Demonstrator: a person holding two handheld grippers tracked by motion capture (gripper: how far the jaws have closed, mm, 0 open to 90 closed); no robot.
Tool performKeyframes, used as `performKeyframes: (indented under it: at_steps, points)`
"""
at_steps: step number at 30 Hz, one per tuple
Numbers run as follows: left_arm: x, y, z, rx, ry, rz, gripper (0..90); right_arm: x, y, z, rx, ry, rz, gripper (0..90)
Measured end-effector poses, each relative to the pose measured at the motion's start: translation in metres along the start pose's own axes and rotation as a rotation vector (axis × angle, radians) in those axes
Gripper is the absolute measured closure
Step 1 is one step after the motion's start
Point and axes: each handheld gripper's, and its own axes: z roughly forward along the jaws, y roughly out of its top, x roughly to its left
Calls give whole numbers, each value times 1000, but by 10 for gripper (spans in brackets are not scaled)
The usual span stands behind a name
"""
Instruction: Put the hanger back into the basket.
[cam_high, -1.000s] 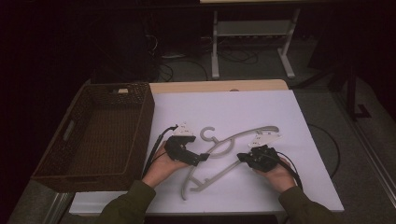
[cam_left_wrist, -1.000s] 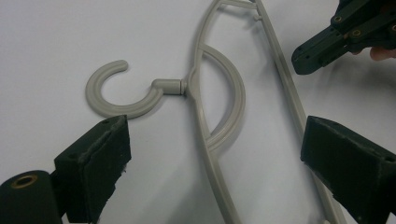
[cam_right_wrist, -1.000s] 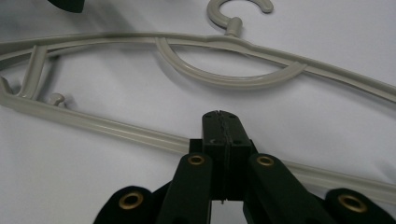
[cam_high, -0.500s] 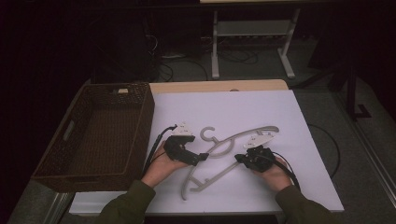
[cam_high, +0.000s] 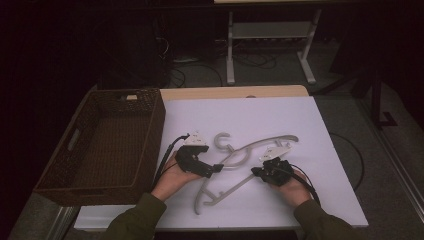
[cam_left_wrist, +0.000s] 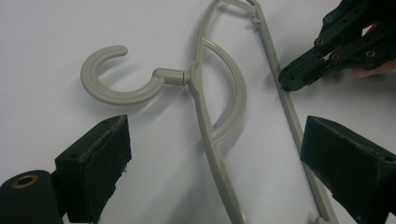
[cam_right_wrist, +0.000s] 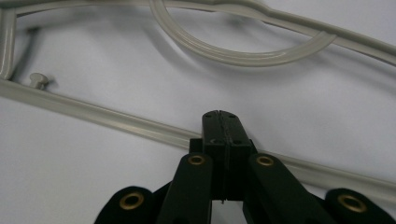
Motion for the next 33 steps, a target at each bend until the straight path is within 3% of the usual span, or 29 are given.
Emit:
performKeyframes:
  at_steps: [8,16,23,33]
  points:
    - [-3,-2,6,54,19,13,93,0,0,0,6,-2,6,897]
    - [-12,-3,21,134,55,40,180,0,0,0,9,-3,4,897]
    - [-15,-3,33,194,82,63,305,0,0,0,7,-4,4,898]
    - [-16,0,39,225,102,87,490,0,0,0,8,0,5,898]
